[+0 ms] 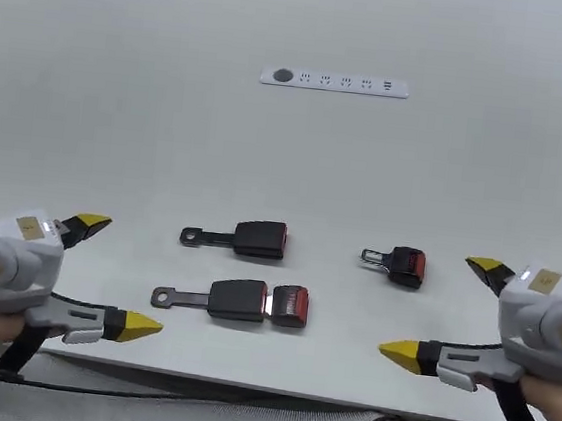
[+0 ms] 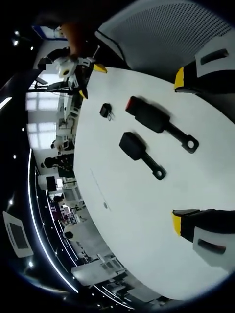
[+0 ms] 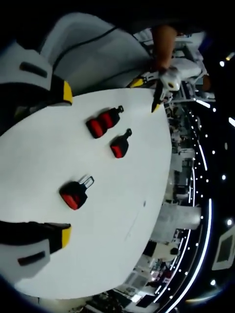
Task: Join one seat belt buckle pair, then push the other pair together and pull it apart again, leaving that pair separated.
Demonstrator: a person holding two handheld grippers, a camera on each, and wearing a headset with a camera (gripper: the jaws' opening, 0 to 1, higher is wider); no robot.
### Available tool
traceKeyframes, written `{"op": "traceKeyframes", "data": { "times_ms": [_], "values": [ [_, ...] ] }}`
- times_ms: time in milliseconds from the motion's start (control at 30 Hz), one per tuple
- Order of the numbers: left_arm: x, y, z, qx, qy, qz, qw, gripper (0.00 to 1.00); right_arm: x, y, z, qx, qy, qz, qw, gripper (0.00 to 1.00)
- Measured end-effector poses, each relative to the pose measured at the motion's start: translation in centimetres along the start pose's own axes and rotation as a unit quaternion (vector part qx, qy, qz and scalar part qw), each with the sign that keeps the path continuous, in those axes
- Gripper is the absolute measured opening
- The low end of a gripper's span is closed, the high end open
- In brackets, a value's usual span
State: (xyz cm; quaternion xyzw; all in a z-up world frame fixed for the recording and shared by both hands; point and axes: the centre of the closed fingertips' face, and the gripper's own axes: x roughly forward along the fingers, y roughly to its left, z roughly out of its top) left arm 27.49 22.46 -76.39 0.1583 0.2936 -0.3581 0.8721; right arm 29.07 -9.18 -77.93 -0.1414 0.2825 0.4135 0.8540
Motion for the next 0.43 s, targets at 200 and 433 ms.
{"op": "traceKeyframes", "data": {
  "times_ms": [200,433],
  "values": [
    [-0.41,0.41,0.34,-0.008,-0.012,0.008,0.9999,1.00,-0.03,0.48,0.44,0.005,-0.008,0.004,0.9999,1.00],
    [-0.57,0.77,0.52,-0.008,-0.021,0.011,0.9997,1.00,-0.31,-0.06,0.94,0.007,-0.012,-0.002,0.9999,1.00]
  ]
}}
